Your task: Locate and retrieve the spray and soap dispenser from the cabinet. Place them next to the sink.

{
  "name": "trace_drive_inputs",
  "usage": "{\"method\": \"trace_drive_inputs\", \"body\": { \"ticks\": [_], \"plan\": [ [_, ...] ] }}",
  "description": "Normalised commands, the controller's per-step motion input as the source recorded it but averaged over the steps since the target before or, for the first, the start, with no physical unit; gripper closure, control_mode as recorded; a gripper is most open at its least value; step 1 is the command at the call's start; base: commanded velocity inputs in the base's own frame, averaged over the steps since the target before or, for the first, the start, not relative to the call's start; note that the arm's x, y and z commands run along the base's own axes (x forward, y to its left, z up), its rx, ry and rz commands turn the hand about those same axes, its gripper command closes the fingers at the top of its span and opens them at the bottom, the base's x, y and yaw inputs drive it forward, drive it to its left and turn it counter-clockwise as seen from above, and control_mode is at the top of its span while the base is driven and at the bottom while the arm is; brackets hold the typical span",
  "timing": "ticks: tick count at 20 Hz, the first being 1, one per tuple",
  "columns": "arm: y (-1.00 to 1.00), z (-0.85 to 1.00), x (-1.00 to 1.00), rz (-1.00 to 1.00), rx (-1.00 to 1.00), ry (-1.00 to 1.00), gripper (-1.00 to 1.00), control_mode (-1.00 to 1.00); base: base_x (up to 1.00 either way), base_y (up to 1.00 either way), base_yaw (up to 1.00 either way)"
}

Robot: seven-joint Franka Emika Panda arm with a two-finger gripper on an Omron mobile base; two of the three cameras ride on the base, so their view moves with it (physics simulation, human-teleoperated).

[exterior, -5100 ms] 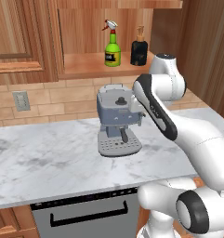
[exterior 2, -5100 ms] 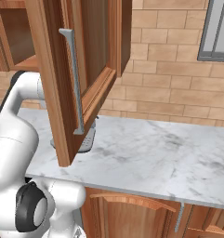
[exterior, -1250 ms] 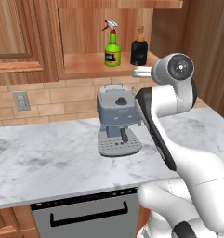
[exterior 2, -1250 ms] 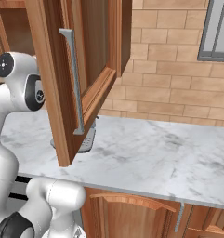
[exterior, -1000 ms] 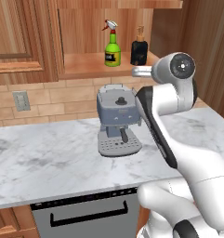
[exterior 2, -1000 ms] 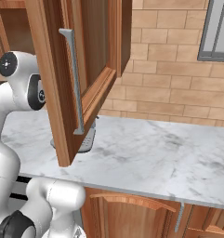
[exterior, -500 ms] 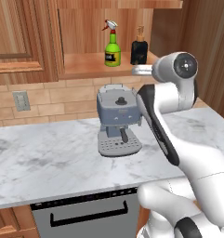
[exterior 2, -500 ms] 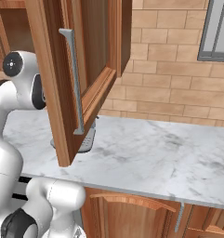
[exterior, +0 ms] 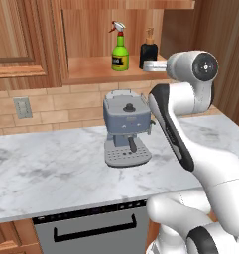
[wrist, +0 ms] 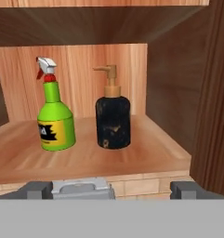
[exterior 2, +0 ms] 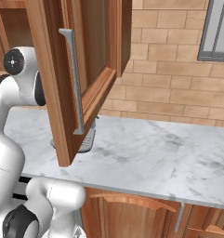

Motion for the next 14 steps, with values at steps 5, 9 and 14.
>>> {"method": "trace_drive_inputs", "body": {
  "ticks": [5, 9, 14],
  "plan": [
    [0.0, 0.17, 0.23, 0.0, -0.09, -0.03, -1.0, -1.0, 0.0, 0.0, 0.0],
    [0.0, 0.18, 0.05, 0.0, -0.06, -0.02, -1.0, -1.0, 0.0, 0.0, 0.0],
    [-0.01, 0.16, 0.2, 0.0, -0.02, -0.02, -1.0, -1.0, 0.0, 0.0, 0.0]
  ]
}}
